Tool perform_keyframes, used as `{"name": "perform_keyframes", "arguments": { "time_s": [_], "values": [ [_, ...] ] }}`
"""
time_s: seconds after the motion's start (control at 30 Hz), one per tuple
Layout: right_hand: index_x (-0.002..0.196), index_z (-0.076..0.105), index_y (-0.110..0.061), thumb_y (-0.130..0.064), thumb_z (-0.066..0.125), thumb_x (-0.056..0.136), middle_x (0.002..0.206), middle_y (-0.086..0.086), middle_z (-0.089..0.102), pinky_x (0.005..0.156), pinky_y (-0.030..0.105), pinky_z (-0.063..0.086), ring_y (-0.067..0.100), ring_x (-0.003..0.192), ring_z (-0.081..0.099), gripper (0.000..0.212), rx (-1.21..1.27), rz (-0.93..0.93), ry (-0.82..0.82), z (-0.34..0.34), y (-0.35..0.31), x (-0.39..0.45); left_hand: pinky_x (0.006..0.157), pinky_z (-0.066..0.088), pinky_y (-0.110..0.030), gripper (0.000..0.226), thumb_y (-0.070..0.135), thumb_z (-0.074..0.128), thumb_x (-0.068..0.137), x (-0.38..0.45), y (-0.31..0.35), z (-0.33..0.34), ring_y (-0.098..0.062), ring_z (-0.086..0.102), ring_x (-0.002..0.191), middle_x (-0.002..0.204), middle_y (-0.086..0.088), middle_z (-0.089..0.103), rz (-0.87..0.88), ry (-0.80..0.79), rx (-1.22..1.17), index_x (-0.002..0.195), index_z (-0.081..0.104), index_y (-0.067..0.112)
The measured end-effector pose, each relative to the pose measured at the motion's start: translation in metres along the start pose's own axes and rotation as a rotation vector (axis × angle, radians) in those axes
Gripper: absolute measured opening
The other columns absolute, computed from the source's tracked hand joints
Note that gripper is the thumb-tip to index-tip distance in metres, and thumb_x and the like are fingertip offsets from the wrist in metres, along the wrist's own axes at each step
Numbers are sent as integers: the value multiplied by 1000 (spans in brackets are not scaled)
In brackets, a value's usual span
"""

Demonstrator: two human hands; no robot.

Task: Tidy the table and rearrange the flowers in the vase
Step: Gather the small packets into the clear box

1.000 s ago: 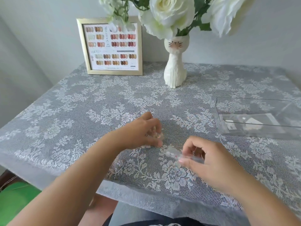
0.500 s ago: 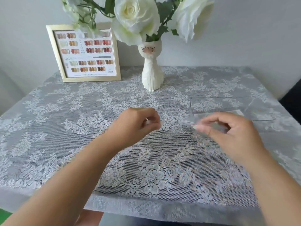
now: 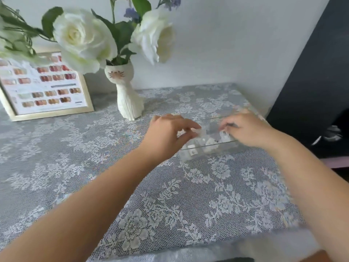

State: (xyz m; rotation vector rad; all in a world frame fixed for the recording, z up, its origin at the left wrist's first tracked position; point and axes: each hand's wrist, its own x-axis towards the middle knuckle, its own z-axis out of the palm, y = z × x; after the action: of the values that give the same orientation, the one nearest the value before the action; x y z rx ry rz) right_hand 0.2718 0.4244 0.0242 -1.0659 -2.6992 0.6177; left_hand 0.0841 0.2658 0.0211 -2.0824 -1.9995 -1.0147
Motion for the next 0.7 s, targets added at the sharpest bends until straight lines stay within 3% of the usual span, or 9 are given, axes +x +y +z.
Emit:
{"name": "perform_keyframes", "arguments": {
  "time_s": [0.13, 0.27, 0.47, 0.6, 0.7],
  "values": [
    [89, 64, -49, -26, 49, 93, 84, -24, 47, 98, 42, 30, 16, 102, 35, 28, -110, -11, -6, 5, 4, 2, 92, 47, -44, 13, 40, 76, 80, 15, -3, 10, -3, 59, 77, 69, 25, 63, -130, -105, 3, 88, 68, 34],
    [93, 58, -59, -34, 48, 93, 107, -23, 56, 85, 37, 20, 16, 106, 32, 26, -161, -15, 14, 8, 11, 3, 99, 41, -42, 17, 38, 75, 79, 27, -4, 16, -4, 59, 79, 71, 23, 61, -225, -270, 112, 78, 59, 34],
    [111, 59, -54, -40, 46, 93, 121, -21, 58, 80, 37, 17, 18, 111, 33, 27, -212, -13, 89, 11, 18, 3, 109, 29, -50, 14, 39, 73, 81, 35, -4, 21, -8, 62, 92, 84, 17, 71, -308, -467, 168, 80, 62, 30],
    [102, 64, -50, -49, 44, 90, 110, -24, 59, 77, 35, 14, 13, 104, 31, 24, -278, -32, 74, 12, 18, -2, 106, 35, -45, 13, 40, 72, 82, 36, -5, 21, -4, 63, 88, 83, 17, 71, -282, -488, 196, 81, 65, 29],
    [98, 67, -48, -49, 39, 90, 113, -25, 57, 76, 34, 14, 14, 108, 31, 29, -281, -40, 137, 10, 14, -7, 97, 44, -36, 14, 46, 70, 82, 34, -5, 18, 1, 58, 84, 93, 21, 66, -227, -440, 151, 84, 68, 32]
  ]
}}
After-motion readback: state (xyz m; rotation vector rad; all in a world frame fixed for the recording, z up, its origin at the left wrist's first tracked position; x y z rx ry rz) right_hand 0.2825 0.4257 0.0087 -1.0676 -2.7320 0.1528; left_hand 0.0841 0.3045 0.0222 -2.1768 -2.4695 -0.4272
